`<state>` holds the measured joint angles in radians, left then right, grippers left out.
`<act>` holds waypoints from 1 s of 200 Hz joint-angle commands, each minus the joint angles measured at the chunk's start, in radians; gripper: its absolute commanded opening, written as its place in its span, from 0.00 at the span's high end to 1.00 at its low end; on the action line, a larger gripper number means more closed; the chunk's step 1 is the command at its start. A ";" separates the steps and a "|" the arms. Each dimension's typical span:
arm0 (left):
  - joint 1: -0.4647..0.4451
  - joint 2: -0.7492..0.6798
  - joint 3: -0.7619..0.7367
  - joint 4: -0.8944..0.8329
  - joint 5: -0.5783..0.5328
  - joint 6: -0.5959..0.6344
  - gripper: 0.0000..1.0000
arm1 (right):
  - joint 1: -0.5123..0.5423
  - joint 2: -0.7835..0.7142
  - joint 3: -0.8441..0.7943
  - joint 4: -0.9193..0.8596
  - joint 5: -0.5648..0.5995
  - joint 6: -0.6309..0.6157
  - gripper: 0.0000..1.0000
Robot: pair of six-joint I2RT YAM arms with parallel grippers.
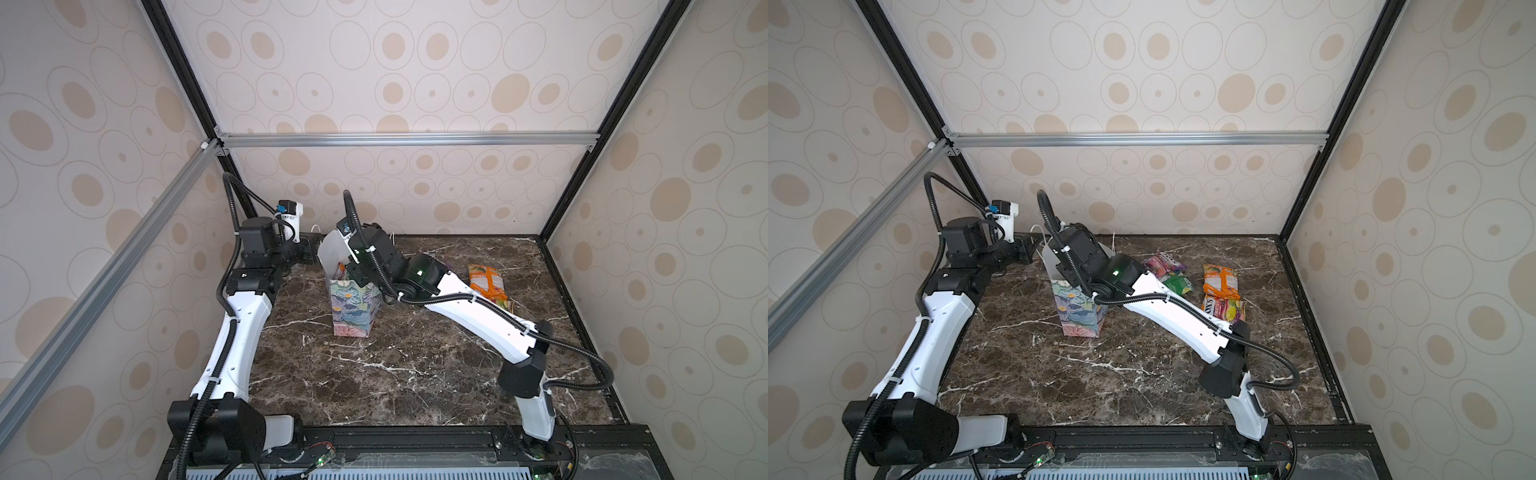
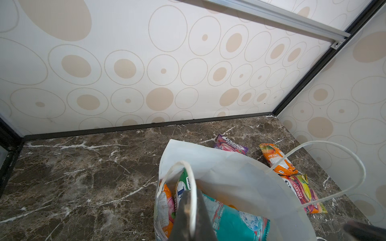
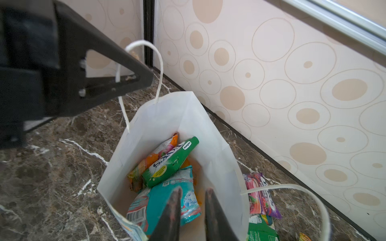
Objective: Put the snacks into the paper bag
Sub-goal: 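Withdraw the right gripper from the bag toward the remaining packets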
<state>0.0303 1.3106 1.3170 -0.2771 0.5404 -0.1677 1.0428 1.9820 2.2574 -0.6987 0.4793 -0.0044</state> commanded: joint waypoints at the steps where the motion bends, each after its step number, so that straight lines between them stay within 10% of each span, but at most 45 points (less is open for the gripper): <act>1: -0.006 -0.046 0.019 0.038 0.004 0.017 0.99 | -0.011 -0.162 -0.093 -0.025 -0.044 0.047 0.76; 117: -0.006 -0.054 0.017 0.049 0.021 0.004 0.98 | -0.295 -0.771 -0.738 -0.165 -0.004 0.285 0.64; 200: -0.006 -0.049 0.030 0.021 -0.008 0.020 0.97 | -0.713 -0.877 -1.114 -0.038 -0.289 0.428 0.62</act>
<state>0.0265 1.2903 1.3167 -0.3000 0.5331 -0.1677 0.4061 1.1530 1.2198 -0.8009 0.2874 0.3531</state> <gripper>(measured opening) 0.047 0.377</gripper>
